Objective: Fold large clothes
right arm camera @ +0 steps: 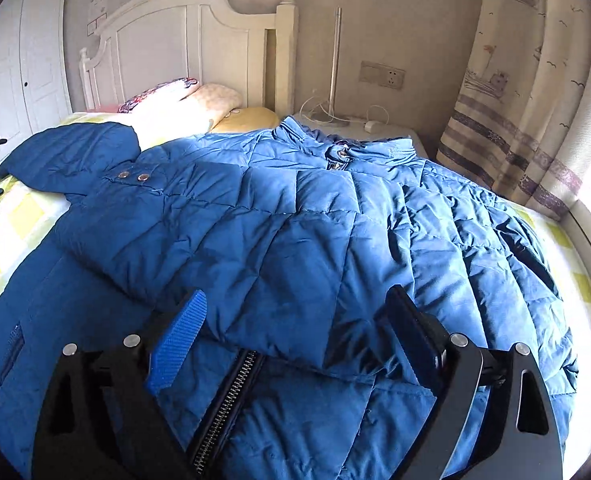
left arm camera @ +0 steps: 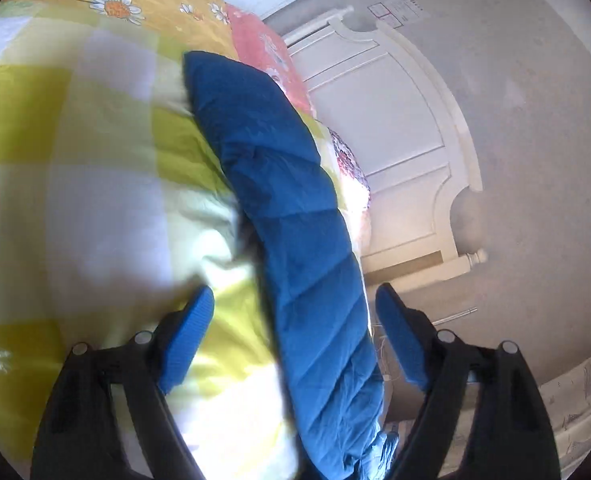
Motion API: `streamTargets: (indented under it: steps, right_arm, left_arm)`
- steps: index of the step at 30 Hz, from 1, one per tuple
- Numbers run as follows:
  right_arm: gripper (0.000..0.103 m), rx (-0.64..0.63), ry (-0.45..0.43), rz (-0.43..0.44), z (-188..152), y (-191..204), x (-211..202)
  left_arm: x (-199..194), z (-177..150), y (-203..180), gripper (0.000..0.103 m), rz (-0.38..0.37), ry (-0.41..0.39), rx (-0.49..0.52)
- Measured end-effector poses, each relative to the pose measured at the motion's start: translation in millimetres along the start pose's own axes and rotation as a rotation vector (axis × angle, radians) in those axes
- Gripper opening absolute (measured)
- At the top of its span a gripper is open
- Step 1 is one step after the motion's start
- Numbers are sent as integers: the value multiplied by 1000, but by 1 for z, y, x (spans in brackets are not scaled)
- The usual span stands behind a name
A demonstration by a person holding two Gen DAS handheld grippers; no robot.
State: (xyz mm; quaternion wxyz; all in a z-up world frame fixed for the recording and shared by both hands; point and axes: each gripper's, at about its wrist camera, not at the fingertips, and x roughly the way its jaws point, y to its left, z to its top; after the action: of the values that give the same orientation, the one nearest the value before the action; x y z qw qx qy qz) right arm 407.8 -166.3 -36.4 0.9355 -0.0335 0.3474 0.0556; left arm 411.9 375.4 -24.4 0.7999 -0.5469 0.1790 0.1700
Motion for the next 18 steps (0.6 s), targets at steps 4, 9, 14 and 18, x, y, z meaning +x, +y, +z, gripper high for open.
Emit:
streamTargets:
  steps: [4, 9, 14, 18]
  right_arm:
    - [87, 107, -43, 19, 1, -21, -8]
    - [87, 193, -66, 54, -1, -37, -11]
    - [87, 411, -243, 104, -15, -75, -36]
    - [87, 592, -355, 107, -30, -108, -50]
  left_arm:
    - [33, 49, 3, 82, 27, 57, -44]
    - [38, 65, -8, 5, -13, 72, -56]
    - [-24, -13, -121, 5, -100, -86, 445]
    - [-52, -172, -217, 5, -243, -37, 999]
